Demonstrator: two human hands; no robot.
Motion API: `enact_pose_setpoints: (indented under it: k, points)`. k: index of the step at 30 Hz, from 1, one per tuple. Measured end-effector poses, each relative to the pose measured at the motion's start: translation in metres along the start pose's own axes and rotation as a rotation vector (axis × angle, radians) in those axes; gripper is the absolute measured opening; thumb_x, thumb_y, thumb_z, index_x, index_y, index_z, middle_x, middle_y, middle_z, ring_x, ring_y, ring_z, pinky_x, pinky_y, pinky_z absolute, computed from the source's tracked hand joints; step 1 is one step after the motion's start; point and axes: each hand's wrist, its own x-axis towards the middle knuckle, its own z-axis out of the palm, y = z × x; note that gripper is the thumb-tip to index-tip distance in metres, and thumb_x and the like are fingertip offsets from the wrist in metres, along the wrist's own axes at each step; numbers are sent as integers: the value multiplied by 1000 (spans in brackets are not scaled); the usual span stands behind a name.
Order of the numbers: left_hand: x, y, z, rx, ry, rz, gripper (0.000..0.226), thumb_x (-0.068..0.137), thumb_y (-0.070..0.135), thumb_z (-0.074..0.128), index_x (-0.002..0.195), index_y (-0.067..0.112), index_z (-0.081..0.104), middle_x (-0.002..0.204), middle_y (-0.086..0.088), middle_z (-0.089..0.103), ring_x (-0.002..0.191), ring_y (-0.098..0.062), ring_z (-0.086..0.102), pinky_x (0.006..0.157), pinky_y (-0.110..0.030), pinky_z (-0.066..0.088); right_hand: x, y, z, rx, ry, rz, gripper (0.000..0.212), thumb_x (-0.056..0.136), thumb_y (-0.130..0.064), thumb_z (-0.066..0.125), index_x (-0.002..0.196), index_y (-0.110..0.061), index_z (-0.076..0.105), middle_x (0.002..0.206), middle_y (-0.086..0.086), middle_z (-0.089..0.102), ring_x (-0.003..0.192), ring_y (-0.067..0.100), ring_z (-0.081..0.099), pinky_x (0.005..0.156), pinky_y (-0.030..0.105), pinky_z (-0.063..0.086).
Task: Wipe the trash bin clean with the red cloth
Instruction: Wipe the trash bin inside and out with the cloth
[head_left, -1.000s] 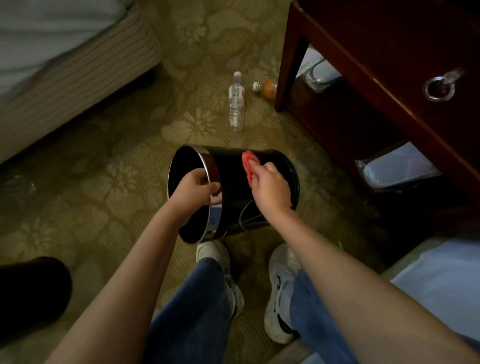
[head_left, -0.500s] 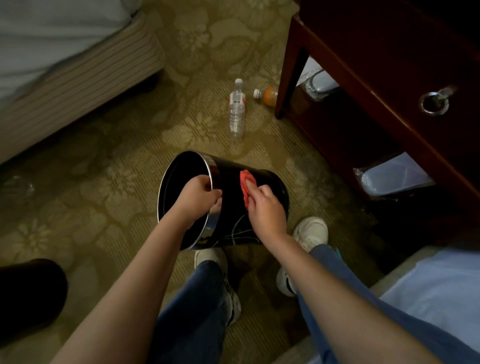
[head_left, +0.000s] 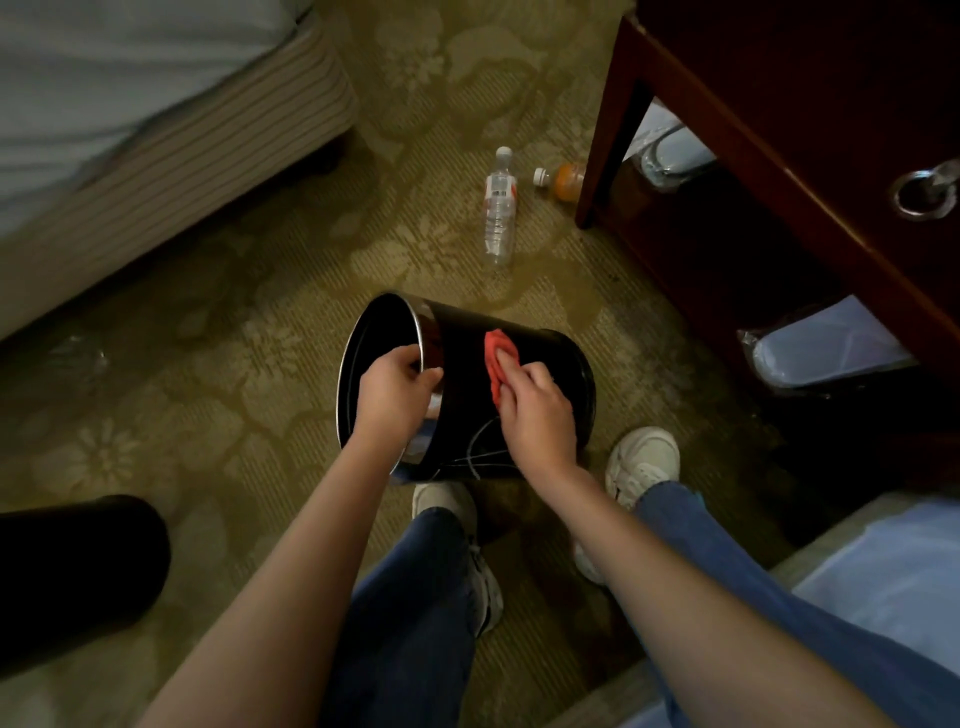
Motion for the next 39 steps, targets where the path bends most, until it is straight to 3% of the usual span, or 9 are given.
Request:
enact_pose_setpoints:
  k: [3, 7, 10, 16, 19, 28, 32, 35, 39]
  points:
    - [-1, -10, -7, -27, -12, 40, 24, 93, 13, 55, 115, 12, 64, 62, 10, 50, 54, -1, 46, 50, -5, 37, -7, -8, 5, -66, 62, -54, 50, 92, -17, 54, 140, -21, 43, 104, 6, 56, 81, 23, 59, 69, 30, 43]
    - [3, -14, -16, -93, -40, 100, 49, 92, 9, 56, 137, 25, 45, 63, 6, 50, 57, -2, 48, 52, -3, 39, -5, -4, 8, -51, 69, -83, 50, 92, -19, 53, 141, -21, 42, 105, 6, 55, 84, 22, 59, 71, 33, 46]
    - [7, -15, -18, -91, -43, 97, 62, 92, 10, 57, 146, 24, 31, 68, 4, 51, 62, -4, 50, 55, 0, 38, -4, 6, 8, -31, 41, 1, 52, 93, -22, 49, 143, -28, 36, 106, 3, 52, 87, 22, 58, 73, 40, 51]
    - [9, -12, -17, -107, -92, 113, 64, 92, 11, 57, 147, 25, 27, 69, 4, 53, 63, -2, 51, 61, -8, 41, 0, 30, 0, 68, 5, 331, 46, 97, -20, 46, 142, -27, 40, 113, 6, 51, 91, 23, 60, 79, 33, 50]
    - [13, -15, -17, -77, -42, 118, 62, 93, 11, 55, 147, 25, 28, 67, 3, 50, 61, -3, 49, 58, -5, 40, -1, 2, 0, 18, 28, 239, 43, 93, -20, 50, 137, -19, 48, 110, 6, 54, 92, 23, 60, 77, 32, 46]
    - [17, -34, -24, -96, 23, 74, 59, 93, 10, 55, 145, 23, 32, 67, -5, 49, 62, -13, 49, 61, -21, 46, -4, -45, 17, -63, -2, -179, 43, 92, -27, 45, 134, -17, 50, 95, 5, 59, 68, 23, 61, 56, 31, 48]
    - [18, -43, -29, -128, 18, 16, 60, 93, 10, 54, 146, 27, 31, 95, -25, 61, 87, -38, 63, 83, -50, 53, -2, 4, 16, -26, -50, 55, 44, 96, -22, 45, 140, -26, 42, 105, 5, 53, 80, 28, 61, 71, 40, 51]
    - [16, -44, -29, -131, 8, 23, 61, 93, 9, 54, 146, 26, 30, 95, -26, 60, 87, -38, 62, 84, -49, 54, 4, 31, 10, -43, -63, 268, 43, 98, -19, 43, 140, -24, 42, 108, 9, 52, 88, 32, 60, 76, 41, 49]
    - [16, -40, -23, -105, 28, 43, 60, 93, 9, 53, 147, 24, 29, 73, -11, 50, 68, -22, 50, 76, -44, 53, 5, -7, 13, -109, -33, 122, 45, 94, -18, 48, 138, -19, 45, 106, 11, 54, 84, 36, 59, 76, 42, 47]
